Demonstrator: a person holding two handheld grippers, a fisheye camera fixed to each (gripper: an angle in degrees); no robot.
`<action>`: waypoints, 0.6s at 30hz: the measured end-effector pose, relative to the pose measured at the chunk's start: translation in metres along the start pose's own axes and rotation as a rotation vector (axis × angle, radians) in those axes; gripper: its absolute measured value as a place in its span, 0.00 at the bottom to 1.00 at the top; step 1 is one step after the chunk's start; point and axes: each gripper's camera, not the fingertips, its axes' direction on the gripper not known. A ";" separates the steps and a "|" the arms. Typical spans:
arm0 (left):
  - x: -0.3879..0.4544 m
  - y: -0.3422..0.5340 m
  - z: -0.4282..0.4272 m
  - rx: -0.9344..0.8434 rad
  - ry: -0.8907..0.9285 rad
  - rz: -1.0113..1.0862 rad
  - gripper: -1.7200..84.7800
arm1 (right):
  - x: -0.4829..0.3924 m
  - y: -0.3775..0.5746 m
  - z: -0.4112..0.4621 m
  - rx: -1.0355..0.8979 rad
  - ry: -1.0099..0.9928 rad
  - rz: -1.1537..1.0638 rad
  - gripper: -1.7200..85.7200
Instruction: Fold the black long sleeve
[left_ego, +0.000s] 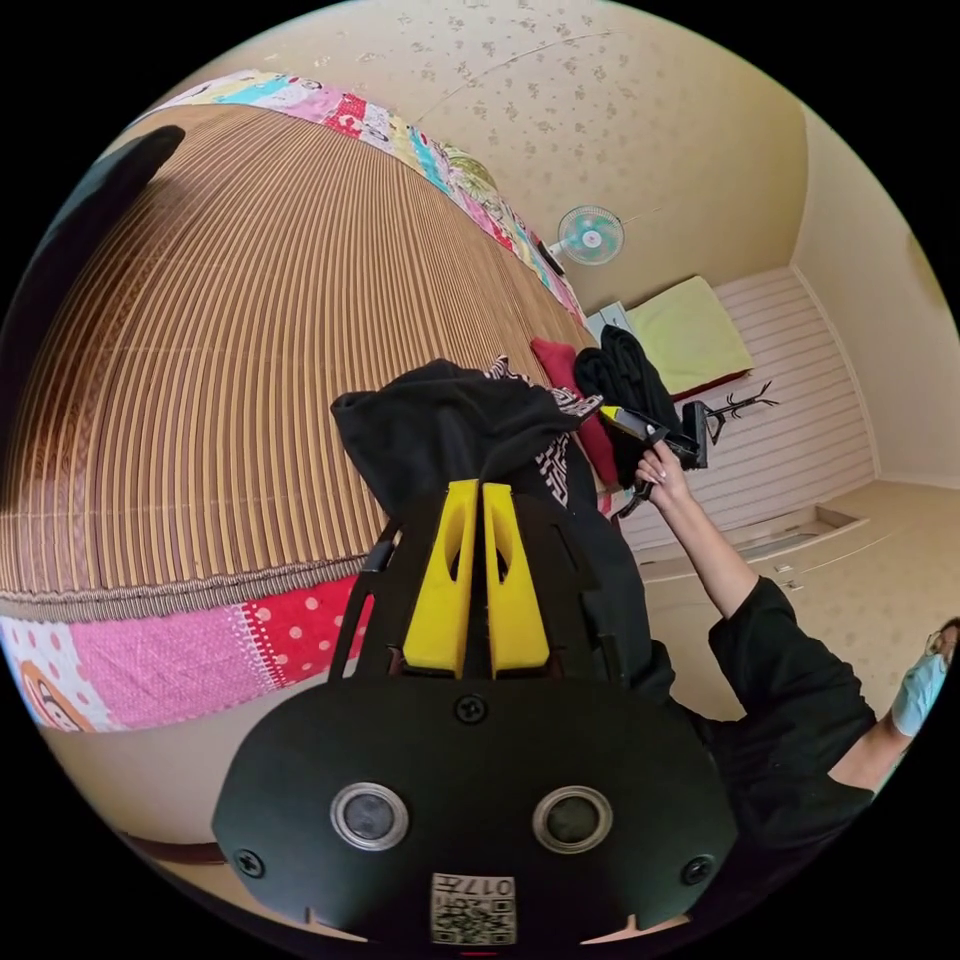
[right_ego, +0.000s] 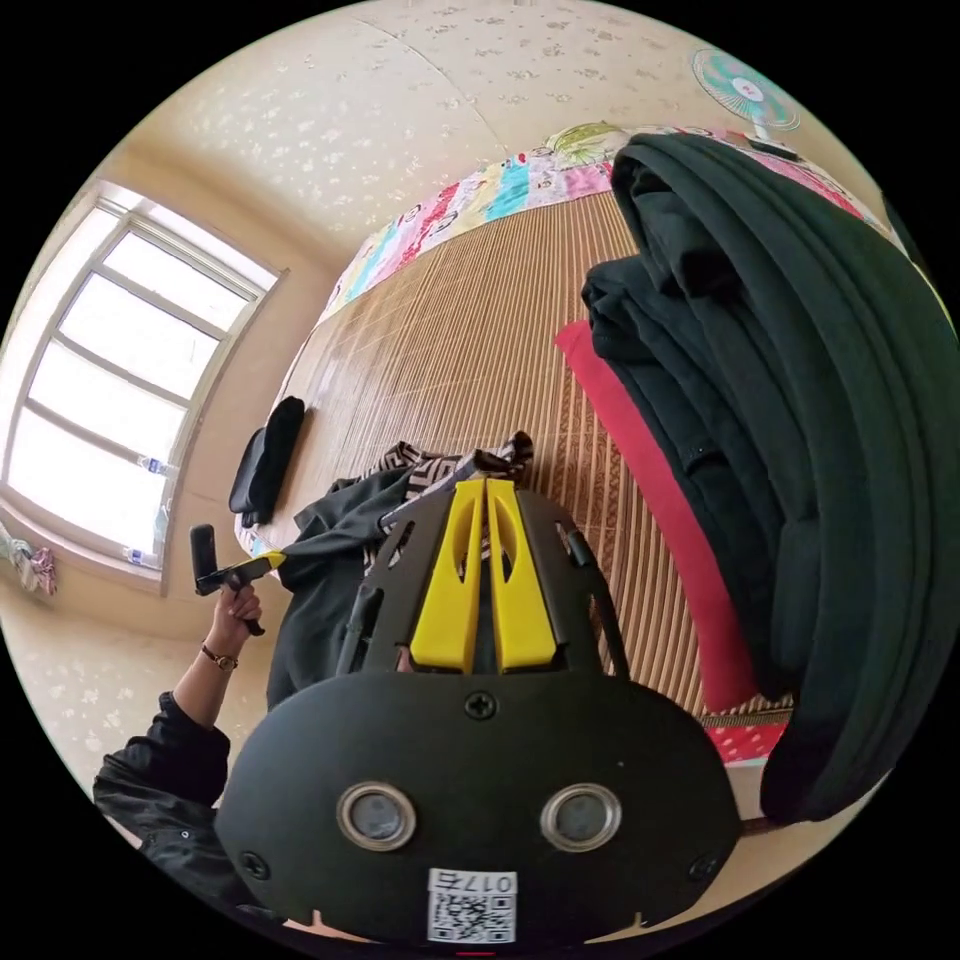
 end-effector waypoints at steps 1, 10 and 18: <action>-0.002 0.000 -0.004 0.009 0.016 0.004 0.01 | -0.001 0.003 -0.007 0.023 -0.023 0.000 0.02; -0.018 0.008 0.002 -0.092 0.118 0.098 0.03 | 0.051 0.156 -0.058 0.130 -0.197 0.023 0.03; -0.039 0.059 -0.036 0.147 0.199 -0.034 0.12 | 0.160 0.291 -0.046 0.184 -0.331 0.422 0.10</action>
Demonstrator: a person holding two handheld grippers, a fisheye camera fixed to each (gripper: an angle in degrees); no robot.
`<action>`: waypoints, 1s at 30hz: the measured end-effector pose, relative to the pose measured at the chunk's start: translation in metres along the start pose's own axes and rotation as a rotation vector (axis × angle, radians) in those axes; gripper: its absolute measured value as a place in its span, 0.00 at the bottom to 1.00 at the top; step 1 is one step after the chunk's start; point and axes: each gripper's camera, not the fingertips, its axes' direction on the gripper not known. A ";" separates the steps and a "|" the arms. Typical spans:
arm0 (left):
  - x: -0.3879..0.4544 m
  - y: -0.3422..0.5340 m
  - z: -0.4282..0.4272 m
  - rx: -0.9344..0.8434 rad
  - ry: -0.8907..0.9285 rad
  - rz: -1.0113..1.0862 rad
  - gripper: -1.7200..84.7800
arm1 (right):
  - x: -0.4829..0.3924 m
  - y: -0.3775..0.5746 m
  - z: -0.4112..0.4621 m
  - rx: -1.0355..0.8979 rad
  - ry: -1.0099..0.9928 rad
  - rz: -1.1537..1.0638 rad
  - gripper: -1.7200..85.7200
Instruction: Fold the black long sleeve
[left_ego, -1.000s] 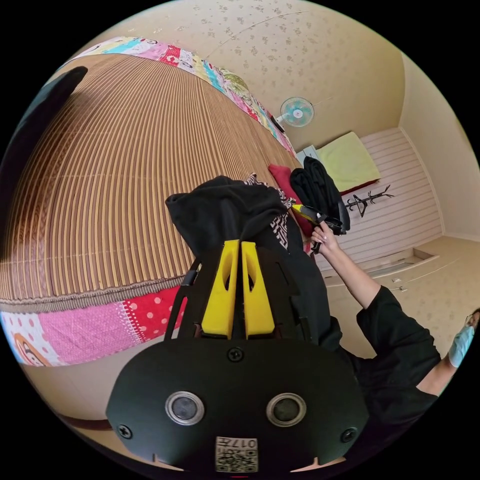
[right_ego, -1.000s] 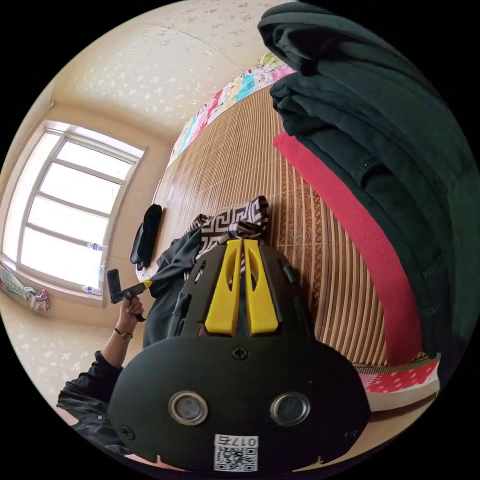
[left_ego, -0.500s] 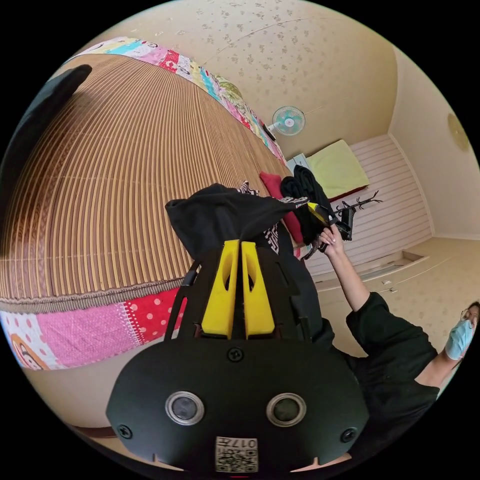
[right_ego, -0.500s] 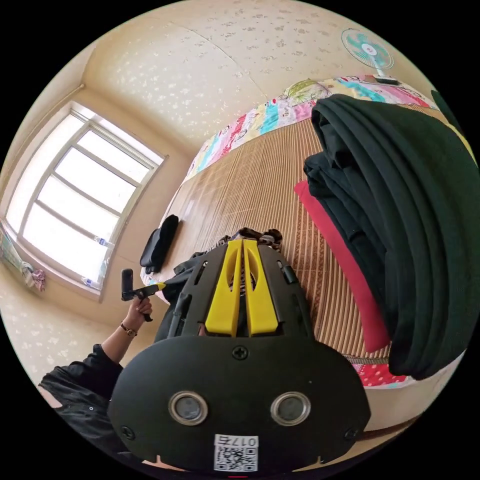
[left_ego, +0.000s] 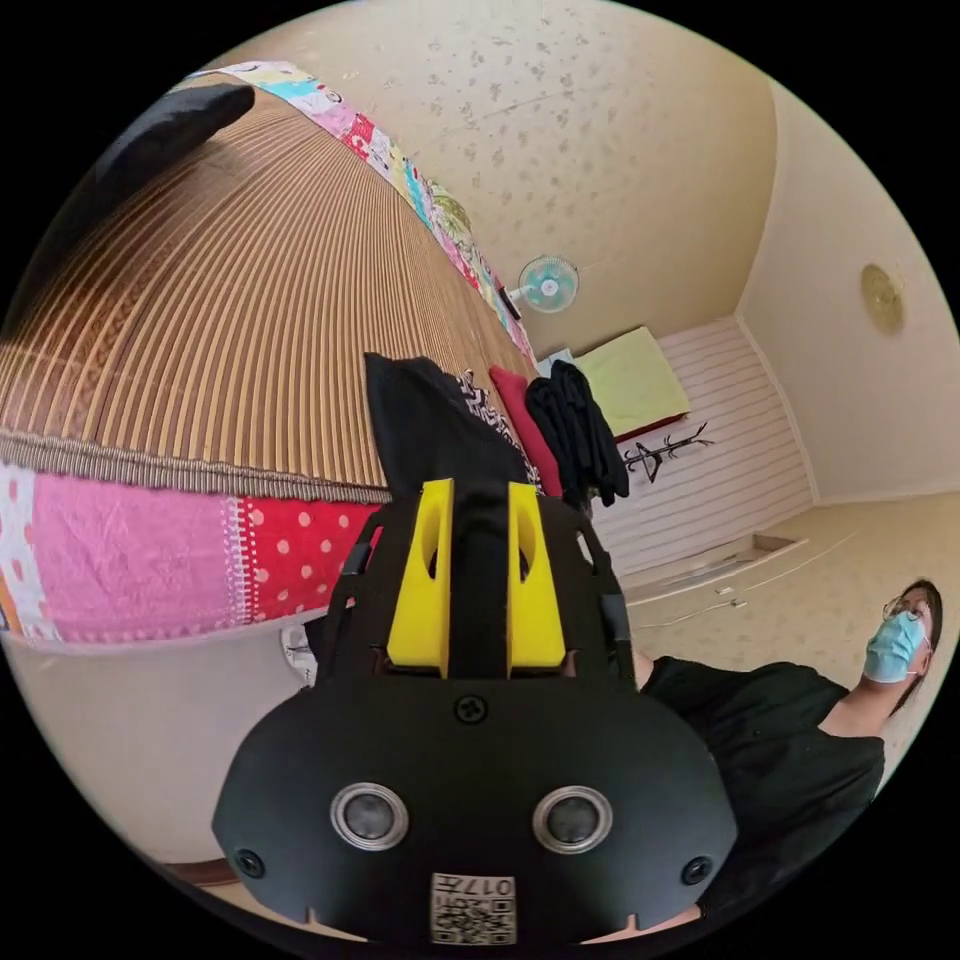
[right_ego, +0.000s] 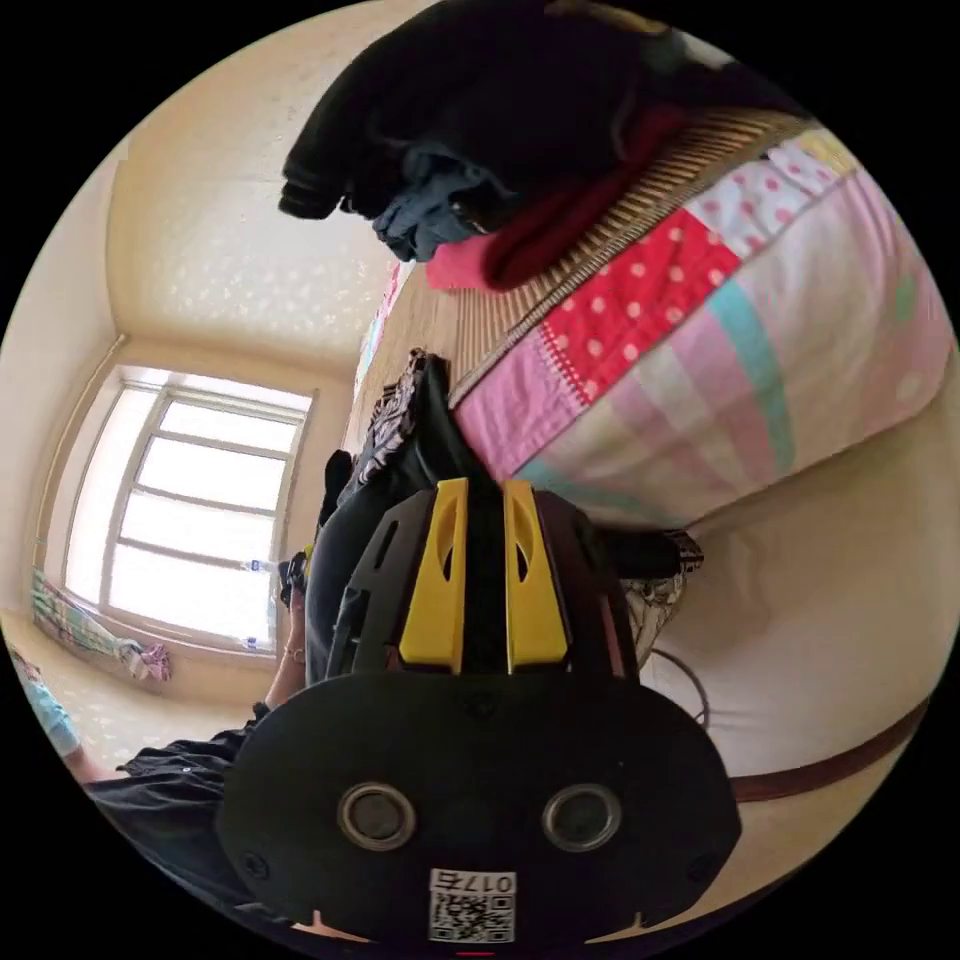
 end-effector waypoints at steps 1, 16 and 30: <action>0.002 0.015 -0.009 0.049 0.026 -0.014 0.12 | 0.013 0.006 -0.001 -0.005 -0.013 0.041 0.10; 0.061 0.115 -0.006 0.164 0.187 0.003 0.12 | 0.010 0.024 0.028 -0.137 0.068 -0.078 0.03; 0.090 0.142 -0.014 0.202 0.184 0.072 0.10 | -0.027 0.031 -0.001 -0.073 0.082 -0.167 0.07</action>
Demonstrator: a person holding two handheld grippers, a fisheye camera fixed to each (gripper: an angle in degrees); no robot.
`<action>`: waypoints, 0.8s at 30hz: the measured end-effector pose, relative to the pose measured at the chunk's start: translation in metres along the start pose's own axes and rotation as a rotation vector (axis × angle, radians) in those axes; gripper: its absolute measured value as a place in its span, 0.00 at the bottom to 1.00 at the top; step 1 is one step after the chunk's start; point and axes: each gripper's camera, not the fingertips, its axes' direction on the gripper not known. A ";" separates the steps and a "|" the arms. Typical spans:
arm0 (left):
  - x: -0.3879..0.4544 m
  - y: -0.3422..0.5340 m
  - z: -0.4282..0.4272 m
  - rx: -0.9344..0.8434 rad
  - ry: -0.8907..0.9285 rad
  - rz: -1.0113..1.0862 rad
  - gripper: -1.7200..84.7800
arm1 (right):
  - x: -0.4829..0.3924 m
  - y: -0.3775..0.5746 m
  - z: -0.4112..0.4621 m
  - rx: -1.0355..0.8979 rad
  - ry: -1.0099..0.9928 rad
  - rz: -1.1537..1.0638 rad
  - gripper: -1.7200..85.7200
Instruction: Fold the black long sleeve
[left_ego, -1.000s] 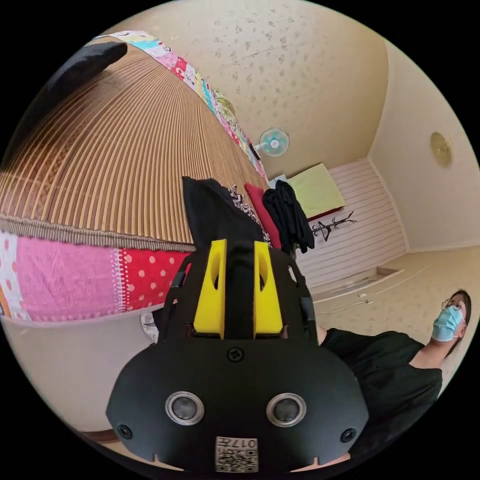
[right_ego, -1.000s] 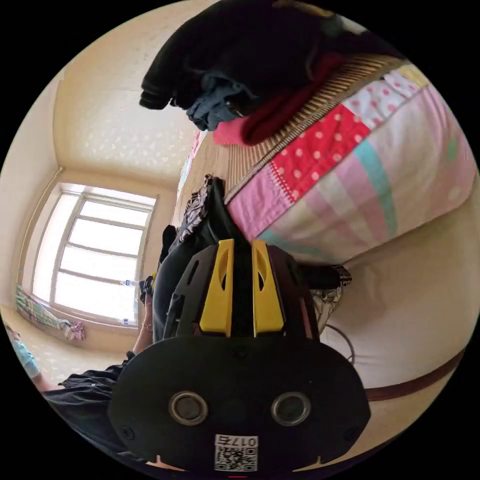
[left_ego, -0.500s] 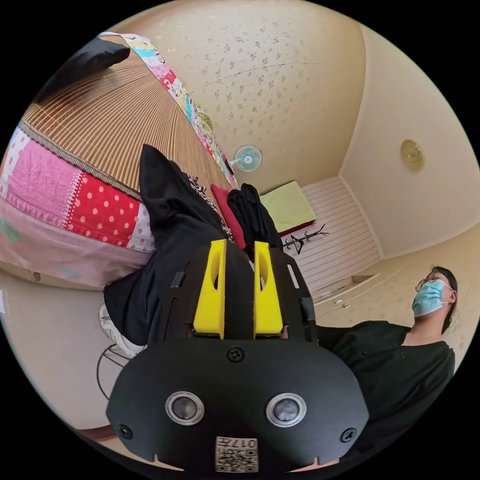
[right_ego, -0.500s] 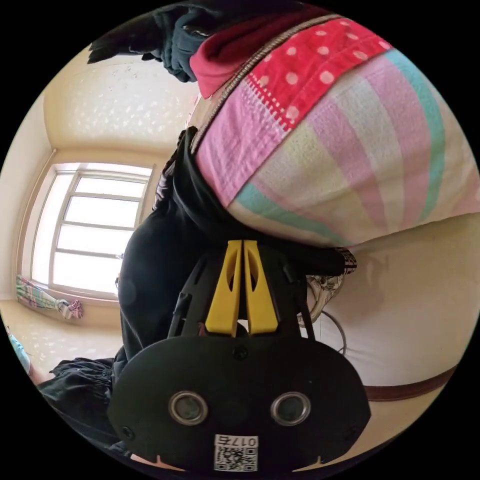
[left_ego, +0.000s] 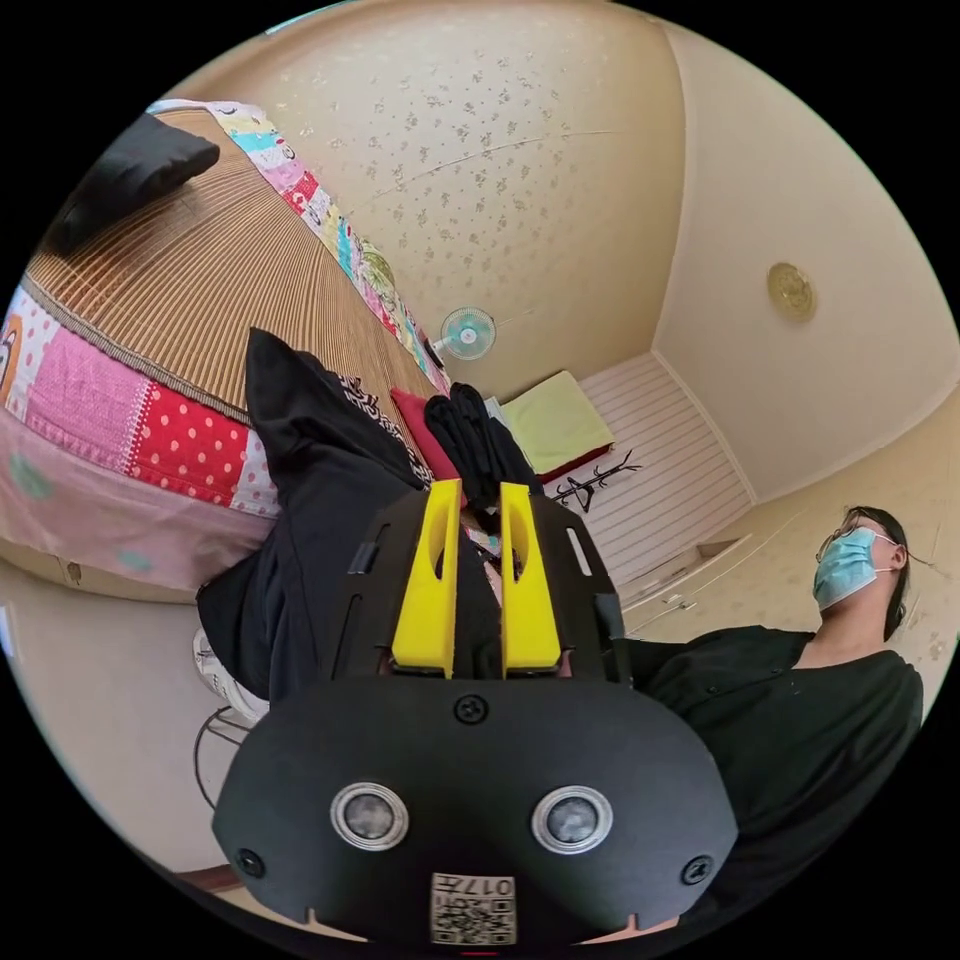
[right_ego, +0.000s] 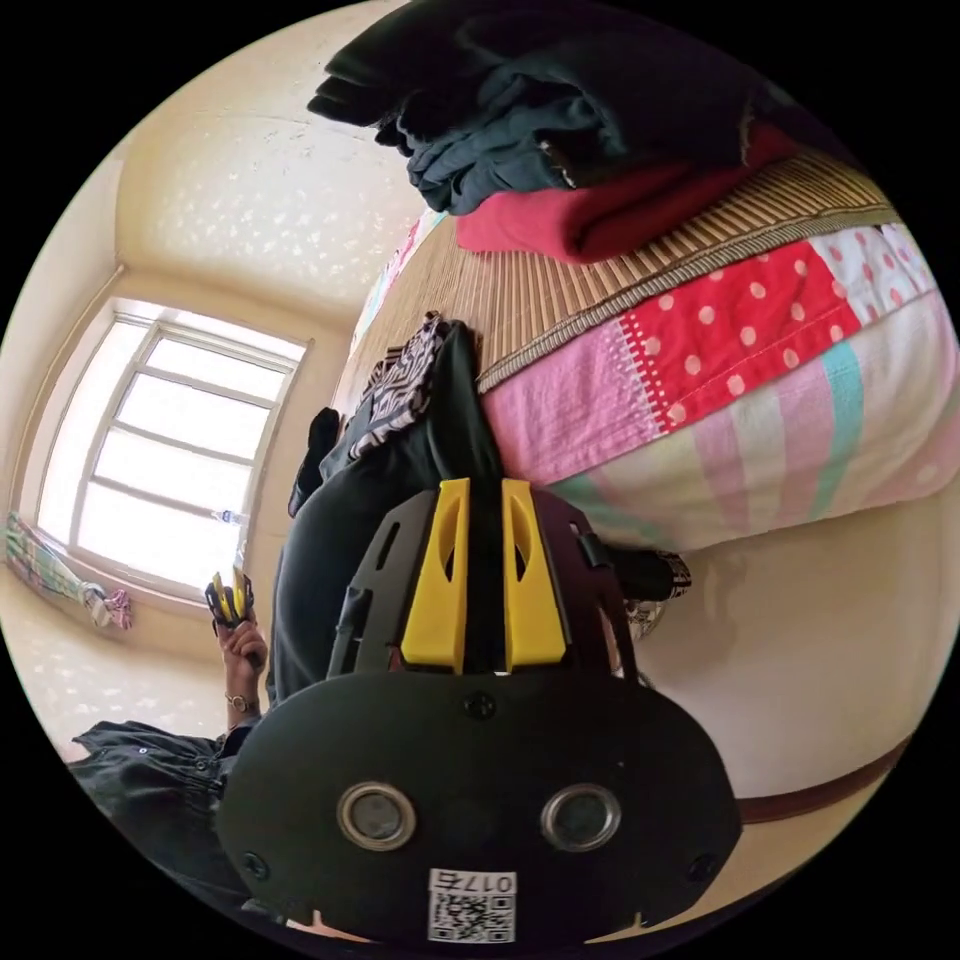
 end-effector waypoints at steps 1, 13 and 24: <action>-0.003 0.002 0.001 -0.002 0.003 -0.009 0.10 | 0.000 0.003 0.000 0.015 0.012 0.006 0.06; -0.013 0.008 -0.010 0.032 -0.028 -0.016 0.10 | -0.105 -0.048 -0.102 0.214 0.446 -0.256 0.03; -0.032 0.013 0.005 0.035 0.002 -0.061 0.10 | 0.011 -0.081 -0.141 0.138 0.180 -0.104 0.04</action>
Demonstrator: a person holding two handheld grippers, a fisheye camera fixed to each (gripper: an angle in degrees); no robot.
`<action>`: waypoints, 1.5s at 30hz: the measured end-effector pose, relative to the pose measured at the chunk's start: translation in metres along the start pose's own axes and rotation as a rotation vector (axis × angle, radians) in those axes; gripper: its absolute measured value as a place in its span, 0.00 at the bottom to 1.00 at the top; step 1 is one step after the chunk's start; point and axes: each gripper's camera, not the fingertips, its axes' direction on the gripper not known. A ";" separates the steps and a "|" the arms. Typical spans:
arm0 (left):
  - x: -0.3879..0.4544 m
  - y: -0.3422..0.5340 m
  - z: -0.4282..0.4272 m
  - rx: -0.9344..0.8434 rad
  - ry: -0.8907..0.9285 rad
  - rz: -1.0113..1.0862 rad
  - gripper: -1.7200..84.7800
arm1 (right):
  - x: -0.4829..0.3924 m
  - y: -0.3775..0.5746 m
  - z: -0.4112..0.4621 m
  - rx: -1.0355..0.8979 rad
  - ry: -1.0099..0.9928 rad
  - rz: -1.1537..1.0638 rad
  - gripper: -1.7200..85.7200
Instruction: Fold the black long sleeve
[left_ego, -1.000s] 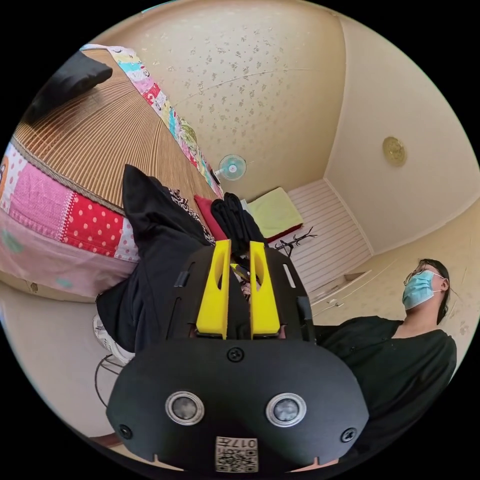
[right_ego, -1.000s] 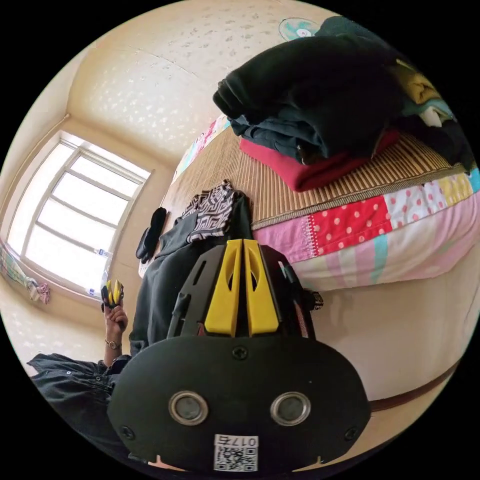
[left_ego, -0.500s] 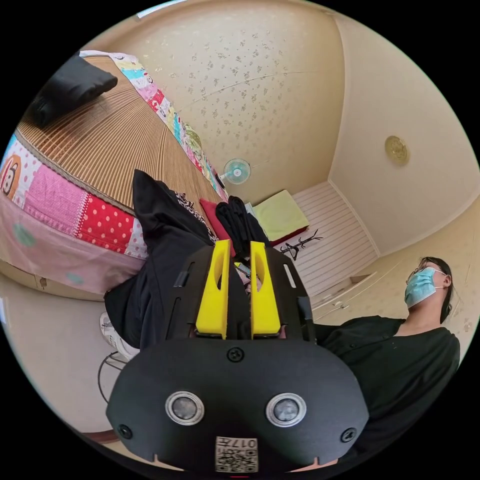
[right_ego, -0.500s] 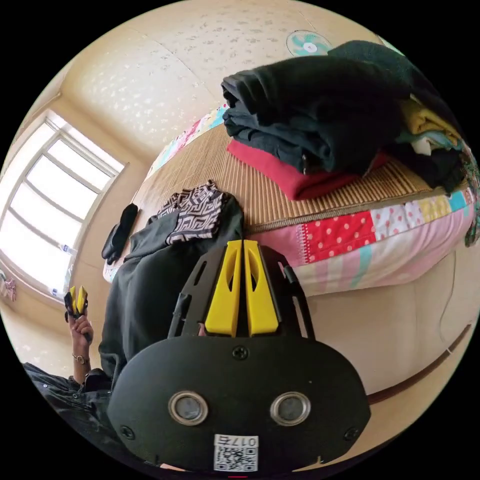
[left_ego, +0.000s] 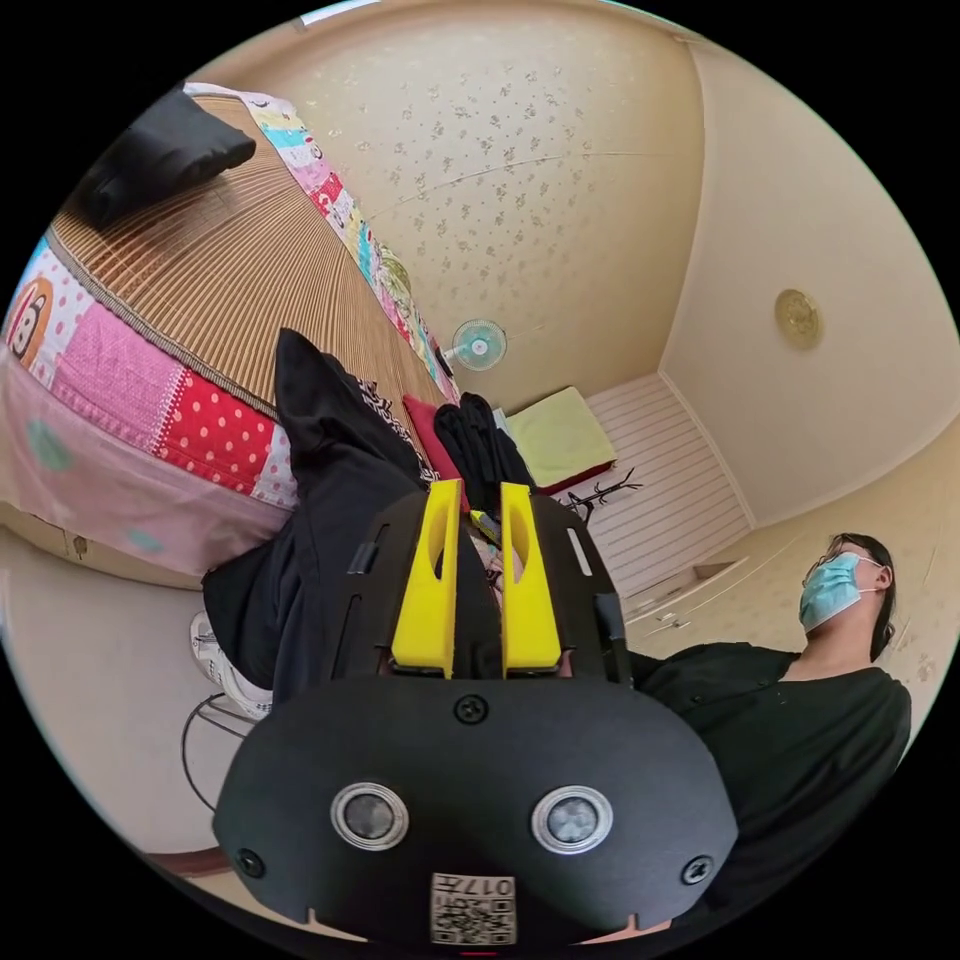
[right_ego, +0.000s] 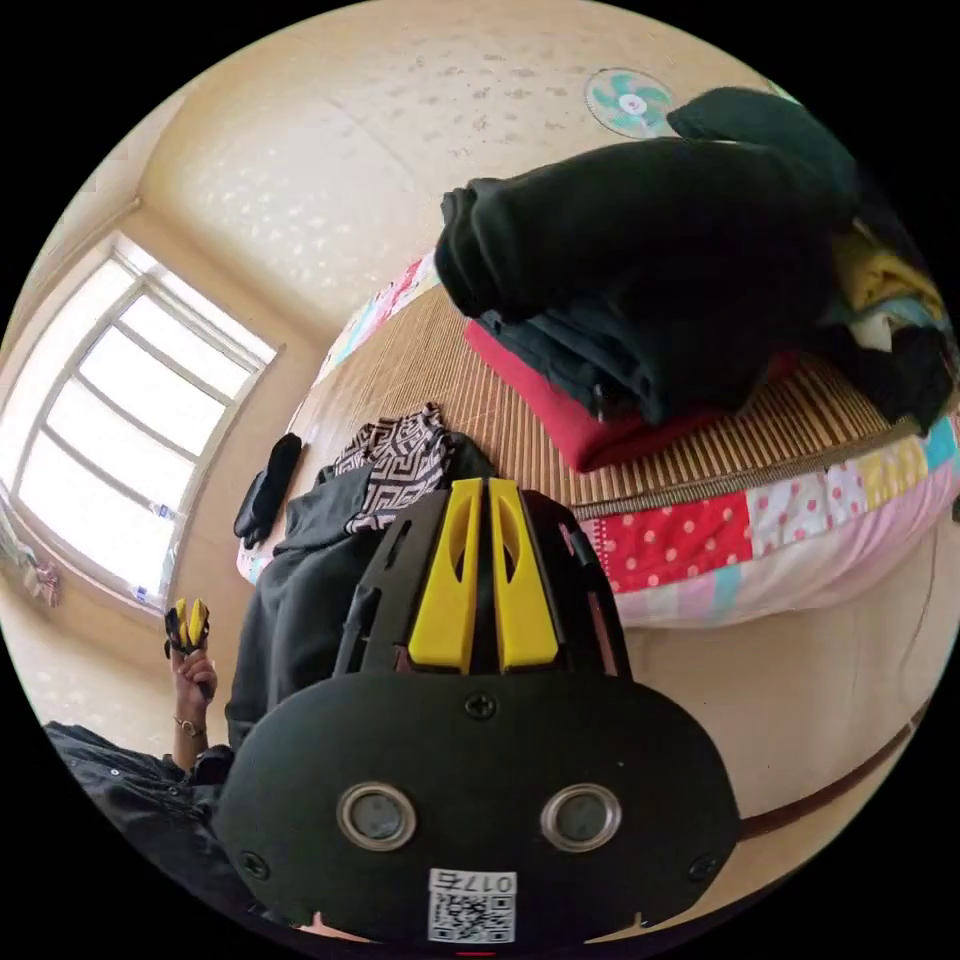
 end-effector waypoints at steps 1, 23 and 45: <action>-0.002 0.000 -0.002 0.003 -0.010 -0.004 0.10 | 0.016 0.009 -0.008 0.026 -0.042 0.066 0.04; -0.002 -0.007 0.022 0.012 -0.030 -0.021 0.10 | 0.233 0.231 0.206 0.400 -1.085 1.763 0.08; -0.019 0.002 0.053 -0.003 0.011 -0.041 0.10 | -0.234 -0.029 0.240 -0.244 0.090 -0.299 0.06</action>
